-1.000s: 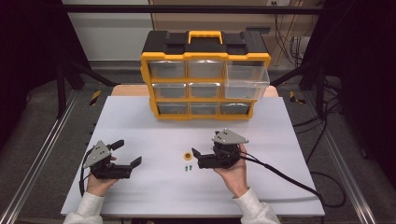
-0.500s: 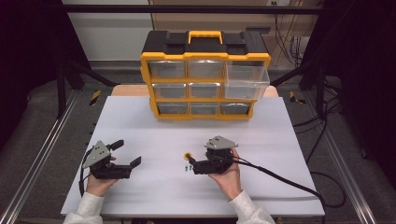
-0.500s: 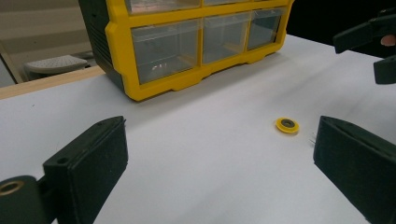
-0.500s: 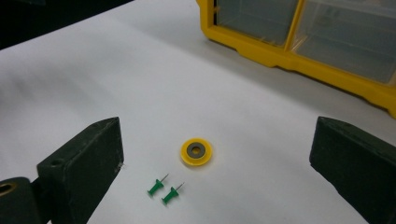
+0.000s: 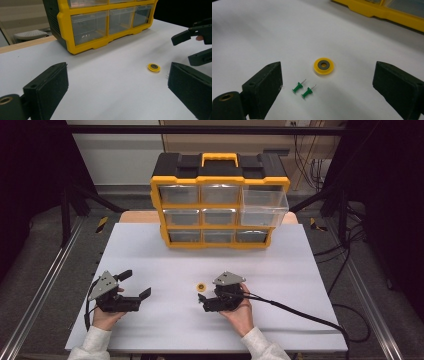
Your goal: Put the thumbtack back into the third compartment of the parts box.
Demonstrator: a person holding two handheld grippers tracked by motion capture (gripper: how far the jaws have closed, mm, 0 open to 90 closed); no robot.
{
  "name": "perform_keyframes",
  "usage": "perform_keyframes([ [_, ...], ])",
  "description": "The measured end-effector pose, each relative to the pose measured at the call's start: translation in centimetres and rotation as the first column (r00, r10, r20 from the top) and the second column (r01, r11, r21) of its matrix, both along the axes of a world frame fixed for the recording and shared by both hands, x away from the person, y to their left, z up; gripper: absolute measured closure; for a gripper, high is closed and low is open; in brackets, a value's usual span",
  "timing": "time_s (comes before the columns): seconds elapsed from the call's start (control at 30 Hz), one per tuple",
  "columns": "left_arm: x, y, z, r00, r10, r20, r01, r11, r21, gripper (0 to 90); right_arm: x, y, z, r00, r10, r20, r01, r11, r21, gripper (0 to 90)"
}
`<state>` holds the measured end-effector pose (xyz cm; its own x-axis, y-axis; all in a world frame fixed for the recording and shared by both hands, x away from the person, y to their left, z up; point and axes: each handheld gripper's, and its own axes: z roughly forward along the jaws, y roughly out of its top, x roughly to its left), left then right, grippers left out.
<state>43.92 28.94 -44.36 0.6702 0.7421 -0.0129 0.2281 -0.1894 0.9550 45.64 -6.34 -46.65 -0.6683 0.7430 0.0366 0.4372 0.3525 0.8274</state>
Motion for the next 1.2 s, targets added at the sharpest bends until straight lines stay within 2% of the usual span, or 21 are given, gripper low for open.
perform_keyframes([
  [0.2, 0.0, 0.0, 0.0, 1.0, -0.001, -0.001, 0.001, 1.0, 0.001, 2.7, 0.1, 0.4, -1.1, 0.9993, 0.029, -0.024, -0.029, 0.9993, -0.022, 19.9],
  [0.3, 0.0, -0.1, 0.0, 1.0, -0.001, -0.002, 0.001, 1.0, 0.002, 2.6, 0.0, 0.6, -1.6, 0.9993, 0.031, -0.021, -0.031, 0.999, -0.031, 24.9],
  [0.6, 0.0, 0.0, 0.0, 1.0, -0.001, -0.001, 0.001, 1.0, 0.002, 2.6, 0.0, 0.9, -2.7, 0.9982, 0.036, -0.048, -0.039, 0.997, -0.067, 40.8],
  [0.87, 0.0, 0.0, 0.0, 1.0, -0.002, 0.0, 0.002, 1.0, 0.003, 2.7, -0.2, 0.9, -2.6, 0.9977, 0.049, -0.048, -0.052, 0.9952, -0.082, 57.4],
  [1.2, 0.0, 0.0, 0.0, 1.0, -0.003, 0.0, 0.003, 1.0, 0.004, 2.7, -0.1, 0.8, -2.5, 0.995, 0.055, -0.083, -0.062, 0.9949, -0.08, 75.4],
])
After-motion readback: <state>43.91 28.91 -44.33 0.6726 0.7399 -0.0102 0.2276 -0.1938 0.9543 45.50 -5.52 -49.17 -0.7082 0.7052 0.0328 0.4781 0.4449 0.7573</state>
